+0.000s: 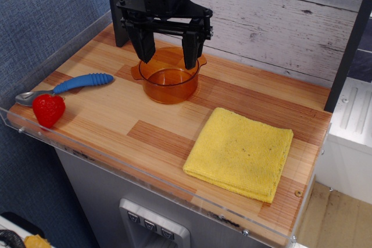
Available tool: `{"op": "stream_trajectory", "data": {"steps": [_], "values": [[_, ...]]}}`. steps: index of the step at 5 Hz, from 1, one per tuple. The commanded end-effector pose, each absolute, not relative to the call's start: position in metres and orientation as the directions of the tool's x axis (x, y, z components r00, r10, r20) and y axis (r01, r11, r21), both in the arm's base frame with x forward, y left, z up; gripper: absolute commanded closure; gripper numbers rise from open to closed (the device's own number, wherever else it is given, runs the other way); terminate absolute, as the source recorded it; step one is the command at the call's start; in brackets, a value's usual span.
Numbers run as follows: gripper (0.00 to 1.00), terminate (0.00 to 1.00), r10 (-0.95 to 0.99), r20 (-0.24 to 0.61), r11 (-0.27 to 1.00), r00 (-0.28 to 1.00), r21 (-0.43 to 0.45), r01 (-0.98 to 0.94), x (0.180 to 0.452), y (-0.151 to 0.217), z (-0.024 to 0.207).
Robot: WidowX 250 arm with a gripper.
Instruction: Put the strawberry on the other side of the orange rub, behind the yellow rag.
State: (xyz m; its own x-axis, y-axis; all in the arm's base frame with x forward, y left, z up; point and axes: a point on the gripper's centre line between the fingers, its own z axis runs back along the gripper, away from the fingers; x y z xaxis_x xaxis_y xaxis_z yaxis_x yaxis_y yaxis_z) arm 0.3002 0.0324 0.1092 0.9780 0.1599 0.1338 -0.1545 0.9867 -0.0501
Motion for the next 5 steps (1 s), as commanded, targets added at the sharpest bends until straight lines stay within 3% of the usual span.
{"op": "stream_trajectory", "data": {"steps": [1, 3, 5], "values": [[0.00, 0.00, 0.160, 0.134, 0.987, 0.978, -0.050, -0.154, 0.300, 0.032, 0.109], [0.00, 0.00, 0.302, 0.137, 0.947, 0.943, 0.071, -0.313, 0.242, 0.094, 0.108], [0.00, 0.00, 0.468, 0.130, 0.870, 0.874, 0.104, -0.481, 0.202, 0.164, 0.096]]}}
